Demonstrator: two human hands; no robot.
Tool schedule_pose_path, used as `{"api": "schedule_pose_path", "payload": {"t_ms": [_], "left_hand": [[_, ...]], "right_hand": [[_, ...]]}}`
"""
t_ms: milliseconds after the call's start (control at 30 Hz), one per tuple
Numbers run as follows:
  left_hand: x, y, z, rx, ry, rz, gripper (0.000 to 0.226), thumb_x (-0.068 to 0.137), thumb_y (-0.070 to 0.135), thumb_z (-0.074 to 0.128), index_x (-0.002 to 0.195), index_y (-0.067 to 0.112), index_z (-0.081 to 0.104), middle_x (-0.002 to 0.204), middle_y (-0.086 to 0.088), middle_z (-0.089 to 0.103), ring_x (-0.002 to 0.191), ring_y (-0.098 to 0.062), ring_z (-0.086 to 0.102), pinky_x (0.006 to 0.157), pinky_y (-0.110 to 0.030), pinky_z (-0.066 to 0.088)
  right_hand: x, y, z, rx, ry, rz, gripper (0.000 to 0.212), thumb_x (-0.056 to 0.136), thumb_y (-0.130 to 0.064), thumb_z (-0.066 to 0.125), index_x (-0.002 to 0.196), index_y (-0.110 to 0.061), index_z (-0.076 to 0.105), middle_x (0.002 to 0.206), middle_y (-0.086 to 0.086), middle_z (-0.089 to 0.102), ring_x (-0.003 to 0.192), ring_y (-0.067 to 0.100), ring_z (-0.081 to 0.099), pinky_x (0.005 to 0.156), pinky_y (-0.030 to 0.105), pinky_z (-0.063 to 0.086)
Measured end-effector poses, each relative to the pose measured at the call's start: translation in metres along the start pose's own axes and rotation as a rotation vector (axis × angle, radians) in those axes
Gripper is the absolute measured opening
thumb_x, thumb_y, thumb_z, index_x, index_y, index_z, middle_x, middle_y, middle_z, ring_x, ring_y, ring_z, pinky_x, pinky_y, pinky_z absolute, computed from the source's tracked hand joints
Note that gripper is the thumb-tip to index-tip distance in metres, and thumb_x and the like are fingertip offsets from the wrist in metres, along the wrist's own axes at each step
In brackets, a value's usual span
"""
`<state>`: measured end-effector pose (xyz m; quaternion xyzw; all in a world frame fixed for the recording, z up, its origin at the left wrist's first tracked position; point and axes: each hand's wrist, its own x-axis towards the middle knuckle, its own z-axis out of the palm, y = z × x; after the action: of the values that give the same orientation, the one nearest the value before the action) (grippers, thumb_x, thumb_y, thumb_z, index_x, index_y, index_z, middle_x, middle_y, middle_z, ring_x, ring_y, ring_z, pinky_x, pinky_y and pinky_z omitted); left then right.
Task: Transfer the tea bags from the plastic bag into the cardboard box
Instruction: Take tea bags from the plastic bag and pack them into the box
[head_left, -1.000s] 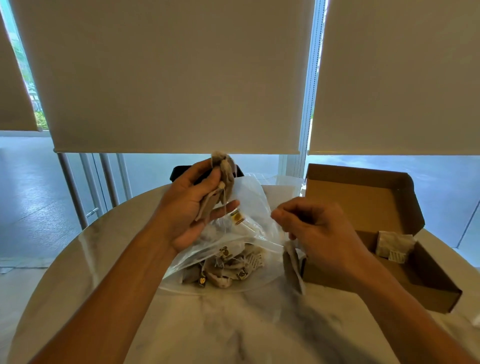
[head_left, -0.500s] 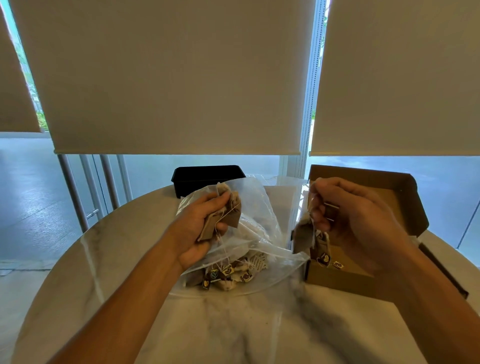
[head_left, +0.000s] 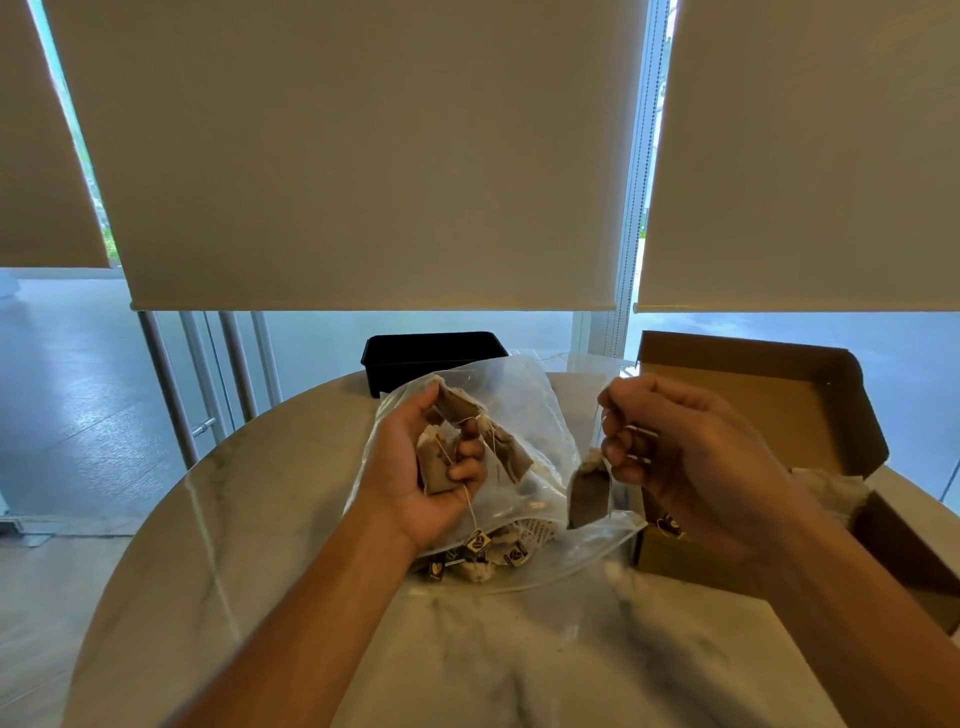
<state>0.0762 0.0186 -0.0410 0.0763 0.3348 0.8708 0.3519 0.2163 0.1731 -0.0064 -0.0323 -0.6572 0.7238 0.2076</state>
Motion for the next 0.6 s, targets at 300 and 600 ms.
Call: {"api": "schedule_pose_path", "payload": {"t_ms": [300, 600], "left_hand": [[0.006, 0.010, -0.009, 0.345, 0.107, 0.276, 0.029, 0.074, 0.042, 0.072, 0.086, 0.017, 0.064, 0.062, 0.003, 0.047, 0.050, -0.007, 0.037, 0.032, -0.016, 0.025], [-0.016, 0.007, 0.009, 0.758, 0.058, 0.468, 0.045, 0.050, 0.047, 0.077, 0.079, 0.016, 0.062, 0.078, 0.000, 0.066, 0.072, -0.012, 0.063, 0.046, -0.019, 0.039]], "right_hand": [[0.004, -0.006, 0.007, 0.036, 0.013, 0.010, 0.020, 0.071, -0.028, 0.062, 0.080, -0.012, 0.069, 0.065, 0.002, 0.060, 0.058, 0.014, 0.056, 0.058, 0.027, 0.047], [0.015, -0.007, 0.019, 0.044, 0.037, 0.029, 0.027, 0.069, -0.031, 0.064, 0.085, -0.009, 0.069, 0.067, 0.003, 0.064, 0.060, 0.014, 0.058, 0.062, 0.027, 0.046]]}}
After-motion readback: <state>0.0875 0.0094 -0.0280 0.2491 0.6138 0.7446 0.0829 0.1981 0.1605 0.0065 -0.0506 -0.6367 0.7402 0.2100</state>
